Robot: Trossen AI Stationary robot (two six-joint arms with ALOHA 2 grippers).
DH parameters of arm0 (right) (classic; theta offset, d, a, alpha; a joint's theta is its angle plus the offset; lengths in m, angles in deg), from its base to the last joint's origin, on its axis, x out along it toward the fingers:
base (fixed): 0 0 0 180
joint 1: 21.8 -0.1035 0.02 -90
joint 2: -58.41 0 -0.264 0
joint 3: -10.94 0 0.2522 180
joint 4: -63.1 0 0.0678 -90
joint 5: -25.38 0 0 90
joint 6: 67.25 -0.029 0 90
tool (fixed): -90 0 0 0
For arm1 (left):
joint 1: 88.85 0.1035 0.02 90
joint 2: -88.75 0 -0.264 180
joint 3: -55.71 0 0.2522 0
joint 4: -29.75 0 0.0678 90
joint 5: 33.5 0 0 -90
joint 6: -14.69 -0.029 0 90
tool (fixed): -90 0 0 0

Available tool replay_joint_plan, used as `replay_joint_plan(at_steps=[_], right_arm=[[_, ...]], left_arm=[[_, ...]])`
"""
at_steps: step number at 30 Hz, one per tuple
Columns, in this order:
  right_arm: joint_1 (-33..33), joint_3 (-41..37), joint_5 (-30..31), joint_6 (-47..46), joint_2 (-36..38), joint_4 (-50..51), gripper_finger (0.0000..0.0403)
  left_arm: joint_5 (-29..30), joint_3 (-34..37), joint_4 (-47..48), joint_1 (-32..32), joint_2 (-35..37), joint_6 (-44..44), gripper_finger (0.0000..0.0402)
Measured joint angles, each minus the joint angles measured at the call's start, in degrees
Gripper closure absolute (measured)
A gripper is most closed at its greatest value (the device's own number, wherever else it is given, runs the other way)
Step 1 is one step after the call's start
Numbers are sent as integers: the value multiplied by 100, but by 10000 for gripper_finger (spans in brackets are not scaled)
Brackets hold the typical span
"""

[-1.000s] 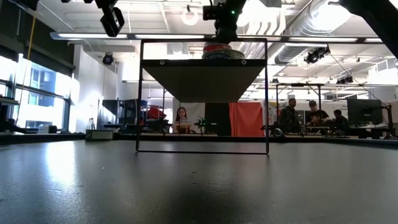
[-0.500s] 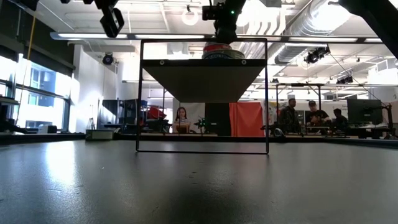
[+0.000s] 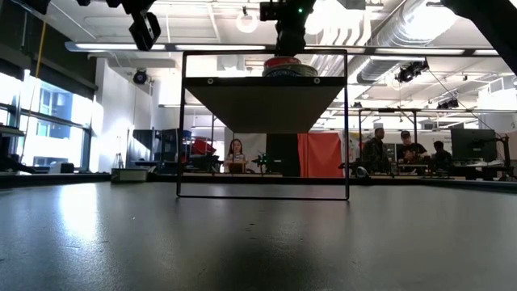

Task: Stack canned seafood by type on shelf
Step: Stack the blue-pink tuna can on top of the blue-pink tuna can on the shelf, then stack the dark green tuna can on top of the dark green tuna can on the shelf

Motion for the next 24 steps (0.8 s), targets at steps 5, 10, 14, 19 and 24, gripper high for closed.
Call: replay_joint_plan(at_steps=[5,10,14,19,24], right_arm=[[-61,0,-21,-19,52,-8,29],[-234,0,-69,-19,92,-105,29],[-357,0,-137,-17,104,-185,29],[-492,0,-133,-19,104,-209,29],[-675,0,-135,-209,104,-427,29]], left_arm=[[-5,0,-2,0,-1,89,402],[-183,0,-5,0,-1,137,402],[-184,0,-4,1,-1,137,402],[-243,0,-10,-4,1,212,401],[-964,0,-229,-7,1,139,401]])
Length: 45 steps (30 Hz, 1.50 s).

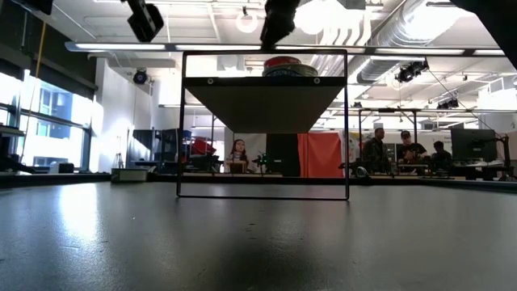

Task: Stack canned seafood by type on shelf
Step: Stack the dark green tuna can on top of the dark green tuna can on the shelf

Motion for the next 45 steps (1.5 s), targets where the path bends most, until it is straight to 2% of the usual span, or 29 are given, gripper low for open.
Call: replay_joint_plan(at_steps=[3,10,15,21,26,34,40,45], right_arm=[[-109,0,-3,-284,0,-362,29],[-341,2,-229,-1303,4,-1020,29],[-372,2,-818,-2338,4,-887,29],[-404,2,-958,-2470,138,-910,29],[-450,4,-977,-2457,335,-1080,29],[-577,4,-1134,-2460,567,-1490,29],[-673,4,-1122,-2594,575,-1676,29],[-678,4,-1122,-3868,575,-1652,29]], left_arm=[[-220,0,-130,0,4,-192,402],[-269,-3,-135,285,180,-159,401],[-664,-519,816,730,241,-366,401],[-749,-1284,2249,1218,141,-1143,402],[-749,-1440,2468,1621,121,-1432,401],[-735,-1440,2487,2248,121,-1362,402],[-292,-1440,2605,2578,121,-1194,402],[323,-1440,3062,2880,193,-1022,401]])
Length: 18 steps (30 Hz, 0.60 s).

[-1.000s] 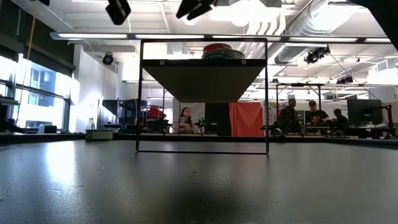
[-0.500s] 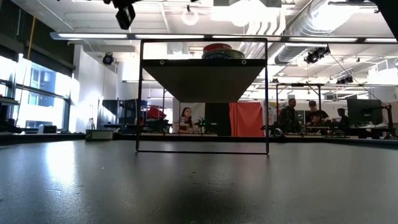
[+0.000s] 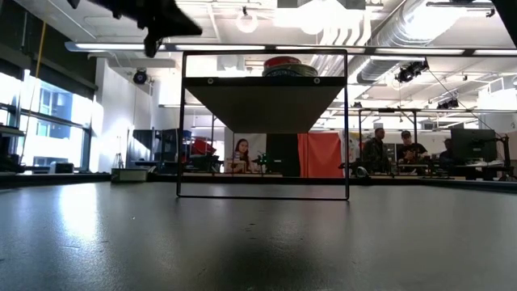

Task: Stack canned seafood by type on shelf
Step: Stack the dark green tuna can on top of the dark green tuna can on the shelf

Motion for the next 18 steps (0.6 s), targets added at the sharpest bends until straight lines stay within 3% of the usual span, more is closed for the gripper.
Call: replay_joint_plan(at_steps=[5,9,12,15,18], right_arm=[[-110,0,-405,-574,58,812,29],[-240,0,-391,-775,79,1736,29],[-310,0,-95,-961,79,2406,33],[-382,0,346,-997,79,3057,63],[-435,0,692,-996,68,3584,136]], left_arm=[[133,-183,878,798,-123,246,401],[11,-599,1911,1566,-648,-102,401],[392,-825,2542,2086,-1152,-274,401],[1106,-825,2986,2508,-1638,-288,401],[1647,-822,3416,2823,-2037,32,402]])
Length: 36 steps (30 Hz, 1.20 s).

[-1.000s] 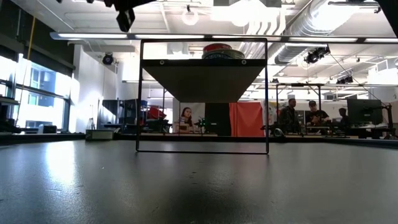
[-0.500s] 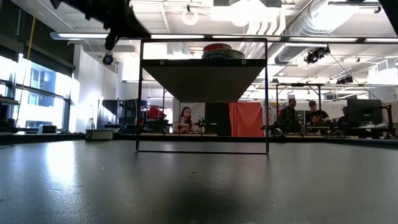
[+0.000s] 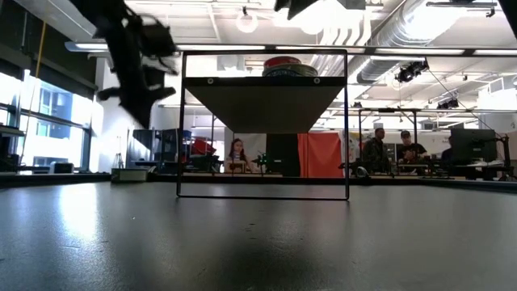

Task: Stack canned seafood by type on shelf
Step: Stack the dark green tuna can on top of the dark green tuna can on the shelf

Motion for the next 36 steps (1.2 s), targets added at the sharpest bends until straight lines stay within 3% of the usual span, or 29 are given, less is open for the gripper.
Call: replay_joint_plan(at_steps=[5,7,12,17,24,30,36], right_arm=[[4,-128,60,187,4,389,340],[17,-418,31,224,72,371,383],[-41,-1628,-81,-123,502,-248,392],[-85,-3117,-133,-603,1110,-1493,399],[-435,-4790,-193,-1807,2096,-2324,402],[-970,-5165,297,-2738,2677,-2419,403],[-1314,-5165,696,-3056,2905,-2456,403]], left_arm=[[203,470,-826,228,-307,313,401],[180,822,-1206,281,-368,562,401],[215,1401,-1727,445,-273,980,401],[632,1425,-2455,635,-191,367,401],[642,1432,-2603,1143,-619,102,401],[655,1390,-2675,1030,-1152,13,401],[784,1290,-2649,837,-1445,311,402]])
